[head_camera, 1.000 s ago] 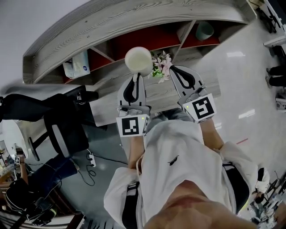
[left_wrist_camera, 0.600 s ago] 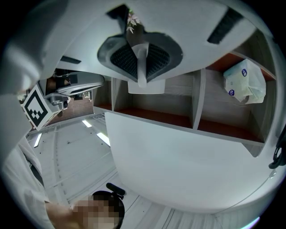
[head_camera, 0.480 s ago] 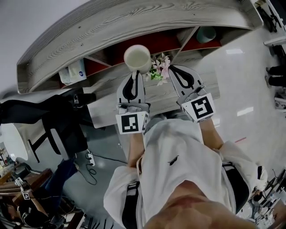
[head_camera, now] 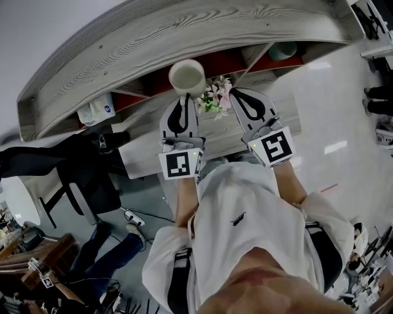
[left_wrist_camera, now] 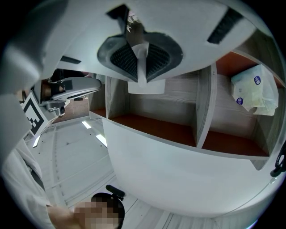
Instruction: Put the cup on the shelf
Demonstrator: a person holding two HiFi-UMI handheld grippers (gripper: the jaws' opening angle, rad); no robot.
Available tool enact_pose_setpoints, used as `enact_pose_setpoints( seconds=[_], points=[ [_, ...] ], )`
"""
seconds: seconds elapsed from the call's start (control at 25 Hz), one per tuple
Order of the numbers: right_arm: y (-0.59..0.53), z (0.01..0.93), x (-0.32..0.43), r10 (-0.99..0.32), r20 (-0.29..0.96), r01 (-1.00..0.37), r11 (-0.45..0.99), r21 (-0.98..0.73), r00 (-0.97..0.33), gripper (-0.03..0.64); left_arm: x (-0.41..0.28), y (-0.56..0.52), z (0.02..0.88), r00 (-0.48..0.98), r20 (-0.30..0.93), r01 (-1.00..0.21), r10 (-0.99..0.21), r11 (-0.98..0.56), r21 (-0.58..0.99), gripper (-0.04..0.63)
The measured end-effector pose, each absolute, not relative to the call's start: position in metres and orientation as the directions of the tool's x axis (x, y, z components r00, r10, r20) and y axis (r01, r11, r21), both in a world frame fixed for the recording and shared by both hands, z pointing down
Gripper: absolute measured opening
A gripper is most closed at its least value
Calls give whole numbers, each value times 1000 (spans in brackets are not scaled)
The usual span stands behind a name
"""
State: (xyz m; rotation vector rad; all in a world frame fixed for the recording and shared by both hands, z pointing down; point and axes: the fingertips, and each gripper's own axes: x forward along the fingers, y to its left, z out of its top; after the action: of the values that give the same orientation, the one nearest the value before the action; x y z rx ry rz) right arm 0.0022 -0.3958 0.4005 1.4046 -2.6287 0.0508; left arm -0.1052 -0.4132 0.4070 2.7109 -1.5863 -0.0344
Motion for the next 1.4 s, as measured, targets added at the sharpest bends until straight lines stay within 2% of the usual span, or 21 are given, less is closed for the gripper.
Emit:
enact_pose_setpoints(
  seconds=[0.68, 1.4],
  points=[
    [-408, 400, 2, -825, 158, -833, 553, 24, -543, 32, -93, -436, 411, 492, -7, -871, -871, -492, 12, 51],
    [-418, 401, 2, -827, 153, -835, 550, 18, -542, 32, -86, -461, 428, 487, 60, -873, -871, -488, -13, 51]
  ],
)
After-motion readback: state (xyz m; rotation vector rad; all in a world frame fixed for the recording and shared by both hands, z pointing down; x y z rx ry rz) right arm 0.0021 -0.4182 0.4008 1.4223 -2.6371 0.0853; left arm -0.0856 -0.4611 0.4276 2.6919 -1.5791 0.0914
